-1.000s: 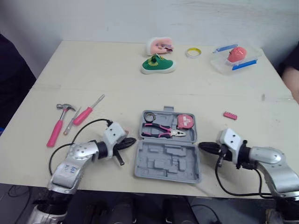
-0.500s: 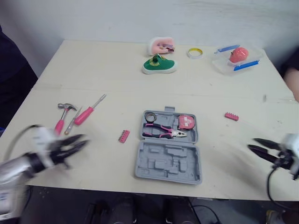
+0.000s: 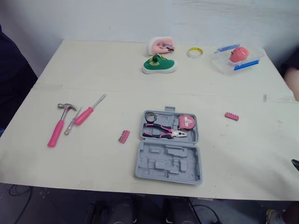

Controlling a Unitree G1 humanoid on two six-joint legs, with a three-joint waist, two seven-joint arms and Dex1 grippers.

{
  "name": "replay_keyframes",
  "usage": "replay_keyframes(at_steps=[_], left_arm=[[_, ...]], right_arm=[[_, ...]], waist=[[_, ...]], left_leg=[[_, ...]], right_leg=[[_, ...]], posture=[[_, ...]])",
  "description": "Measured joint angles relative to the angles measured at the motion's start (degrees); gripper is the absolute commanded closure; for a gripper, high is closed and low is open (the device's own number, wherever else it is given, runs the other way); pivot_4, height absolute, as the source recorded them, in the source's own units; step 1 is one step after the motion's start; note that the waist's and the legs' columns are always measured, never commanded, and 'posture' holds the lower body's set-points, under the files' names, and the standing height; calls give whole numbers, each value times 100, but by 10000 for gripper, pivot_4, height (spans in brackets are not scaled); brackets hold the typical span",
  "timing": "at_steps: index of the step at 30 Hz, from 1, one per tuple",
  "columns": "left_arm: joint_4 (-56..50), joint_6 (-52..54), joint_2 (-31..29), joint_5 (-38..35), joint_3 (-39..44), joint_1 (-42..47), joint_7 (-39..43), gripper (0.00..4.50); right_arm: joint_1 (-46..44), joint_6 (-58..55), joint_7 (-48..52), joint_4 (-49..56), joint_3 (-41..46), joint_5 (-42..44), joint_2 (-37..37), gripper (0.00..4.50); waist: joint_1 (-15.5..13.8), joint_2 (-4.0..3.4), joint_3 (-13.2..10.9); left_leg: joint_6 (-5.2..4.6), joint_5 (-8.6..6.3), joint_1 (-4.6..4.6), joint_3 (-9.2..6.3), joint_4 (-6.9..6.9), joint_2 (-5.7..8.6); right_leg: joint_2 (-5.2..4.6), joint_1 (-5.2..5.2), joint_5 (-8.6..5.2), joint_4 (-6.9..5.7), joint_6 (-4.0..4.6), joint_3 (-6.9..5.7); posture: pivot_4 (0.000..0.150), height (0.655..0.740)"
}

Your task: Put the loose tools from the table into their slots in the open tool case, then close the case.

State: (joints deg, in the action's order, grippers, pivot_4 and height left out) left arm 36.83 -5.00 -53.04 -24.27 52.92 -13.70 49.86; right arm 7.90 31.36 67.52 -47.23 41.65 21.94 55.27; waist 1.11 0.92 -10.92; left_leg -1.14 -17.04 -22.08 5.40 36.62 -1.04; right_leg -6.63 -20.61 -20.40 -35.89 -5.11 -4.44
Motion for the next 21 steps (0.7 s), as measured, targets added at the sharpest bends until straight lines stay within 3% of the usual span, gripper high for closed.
replay_keyframes(at_steps=[5,8,14,21], left_arm=[[-712,135,264,-56,-219,83,-66,428],[-1508,747,417,-230,-438,170,-307,428],[-3615,2349,587,-497,-981,50,-879,428],[-4677,4306,388,-699,-1520,545,-1663,428]], right_arm=[[-402,149,442,157,-232,247,-330,0],[-620,74,657,636,-509,443,-612,0],[-530,-735,779,2492,-1231,940,-1243,0],[-958,-1532,229,4438,-2007,1253,-1795,0]], waist=[[83,-4,2],[102,-5,1],[58,-5,1],[43,-6,1]], left_leg=[[8,14,10,2,-22,0],[12,19,12,3,-28,0],[-5,56,11,4,-33,4],[39,63,14,-1,-35,4]], right_leg=[[0,2,1,-5,0,1],[2,1,0,-8,1,-1],[3,3,1,-9,-1,-2],[5,-1,1,-26,-1,-1]], posture=[[1500,7400],[1500,7400],[1500,7400],[1500,7400]])
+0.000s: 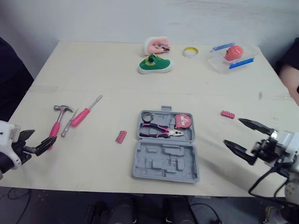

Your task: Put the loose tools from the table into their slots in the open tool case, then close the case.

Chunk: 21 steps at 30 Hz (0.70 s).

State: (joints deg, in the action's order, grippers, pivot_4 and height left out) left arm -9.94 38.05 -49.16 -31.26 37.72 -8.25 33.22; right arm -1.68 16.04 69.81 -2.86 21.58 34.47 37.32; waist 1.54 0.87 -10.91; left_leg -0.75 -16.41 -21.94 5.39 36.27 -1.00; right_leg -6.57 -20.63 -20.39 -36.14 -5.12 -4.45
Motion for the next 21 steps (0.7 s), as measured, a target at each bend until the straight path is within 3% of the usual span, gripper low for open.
replay_keyframes(at_steps=[2,3,5,7,21], left_arm=[[-77,341,-81,34,-240,217,-176,428],[-78,447,-88,46,-328,291,-234,2887],[-74,601,-88,98,-532,459,-313,8839],[-49,702,-103,152,-696,652,-318,17784],[1171,1002,-71,905,-2036,2384,-665,17784]], right_arm=[[-93,-183,-140,243,-186,-8,-30,0],[-138,-249,-193,316,-259,-8,-62,0],[-140,-385,-277,476,-341,-5,-103,0],[-141,-510,-321,664,-387,13,-115,0],[-297,-758,-353,1448,-855,21,-194,0]], waist=[[-30,0,0],[-31,0,0],[-33,0,0],[-24,0,0],[-9,4,0]], left_leg=[[-17,10,-2,-1,-3,4],[-23,13,-3,-1,-3,4],[-28,12,-9,-1,-2,5],[-29,12,-13,0,-2,5],[-31,20,-14,2,5,7]], right_leg=[[0,1,0,6,0,-1],[0,0,0,9,0,-1],[0,-1,0,13,0,-1],[0,-4,0,13,-1,-1],[4,-11,0,-31,-1,-2]], posture=[[1500,7400],[1500,7400],[1500,7400],[1500,7400],[1500,7400]])
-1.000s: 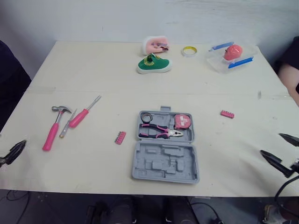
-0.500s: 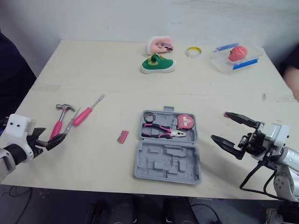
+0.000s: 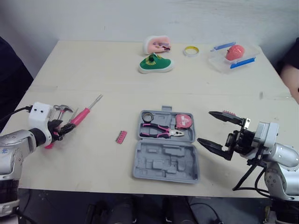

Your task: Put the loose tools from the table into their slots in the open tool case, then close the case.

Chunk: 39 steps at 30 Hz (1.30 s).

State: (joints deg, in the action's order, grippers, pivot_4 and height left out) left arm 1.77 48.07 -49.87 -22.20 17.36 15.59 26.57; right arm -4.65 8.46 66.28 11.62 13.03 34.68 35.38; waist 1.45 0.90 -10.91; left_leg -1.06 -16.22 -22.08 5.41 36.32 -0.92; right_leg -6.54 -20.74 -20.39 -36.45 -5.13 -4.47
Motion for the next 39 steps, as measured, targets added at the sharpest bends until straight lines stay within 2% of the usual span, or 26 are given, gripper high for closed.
replay_keyframes(at_steps=[15,16,18,20,22,31,39], left_arm=[[726,3,228,218,-275,409,103,17784],[774,19,228,219,-279,440,139,23096],[855,79,221,257,-280,501,153,29802],[941,94,219,282,-290,530,180,39192],[993,90,221,306,-267,530,175,44905],[976,41,299,330,-115,450,123,44905],[634,-387,736,133,357,218,135,44905]], right_arm=[[167,-94,-165,172,4,-15,8,0],[167,-95,-166,173,4,-15,8,0],[167,-94,-164,174,4,-16,11,0],[167,-95,-162,174,4,-16,20,0],[167,-95,-163,174,16,-17,42,0],[295,-106,-209,183,94,-30,51,0],[297,-115,-223,221,94,-30,56,0]], waist=[[-18,1,0],[-20,0,1],[-19,-2,2],[-18,-5,4],[-18,-5,4],[-9,-9,6],[-25,13,-6]], left_leg=[[1,3,6,-2,17,-1],[1,3,8,-2,17,-1],[1,3,12,0,17,-1],[1,2,13,0,17,0],[1,2,14,0,17,0],[3,1,48,8,7,-1],[4,2,44,10,4,-2]], right_leg=[[0,2,0,-8,0,2],[0,3,0,-7,0,2],[0,6,0,-7,0,4],[-1,7,0,-8,0,5],[-1,8,0,-8,0,5],[-1,28,-1,-6,1,15],[-2,24,-1,-2,1,16]], posture=[[1500,7400],[1500,7400],[1500,7400],[1500,7400],[1500,7400],[1500,7400],[1500,7400]])
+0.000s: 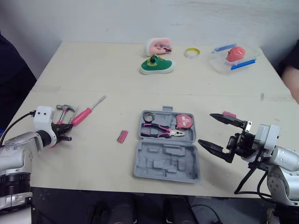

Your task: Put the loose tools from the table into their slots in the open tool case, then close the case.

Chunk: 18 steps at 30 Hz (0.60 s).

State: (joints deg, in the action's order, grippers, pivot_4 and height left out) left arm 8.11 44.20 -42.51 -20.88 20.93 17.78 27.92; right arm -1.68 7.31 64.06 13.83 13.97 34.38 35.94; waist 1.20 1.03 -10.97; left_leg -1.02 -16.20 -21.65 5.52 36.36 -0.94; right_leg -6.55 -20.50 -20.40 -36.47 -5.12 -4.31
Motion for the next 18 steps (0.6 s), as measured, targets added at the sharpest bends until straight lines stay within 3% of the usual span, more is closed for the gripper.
replay_keyframes(at_steps=[7,12,18], left_arm=[[-1128,-319,-364,-372,619,-357,423,44905],[-1837,-1036,-761,-601,514,-272,1407,44905],[-2376,-1811,-799,-782,-729,186,2750,44905]], right_arm=[[55,-14,-1,69,15,2,88,0],[193,32,136,32,406,-1,423,0],[592,118,377,-47,740,-26,651,0]], waist=[[26,23,-7],[-25,22,-7],[-115,22,-7]], left_leg=[[1,-2,-6,0,-3,-1],[12,-8,-6,0,-6,0],[1,-2,-6,4,-6,2]], right_leg=[[0,-4,0,8,0,0],[0,2,0,23,1,-1],[1,4,0,26,0,-2]], posture=[[1500,7400],[1500,7400],[1500,7400]])
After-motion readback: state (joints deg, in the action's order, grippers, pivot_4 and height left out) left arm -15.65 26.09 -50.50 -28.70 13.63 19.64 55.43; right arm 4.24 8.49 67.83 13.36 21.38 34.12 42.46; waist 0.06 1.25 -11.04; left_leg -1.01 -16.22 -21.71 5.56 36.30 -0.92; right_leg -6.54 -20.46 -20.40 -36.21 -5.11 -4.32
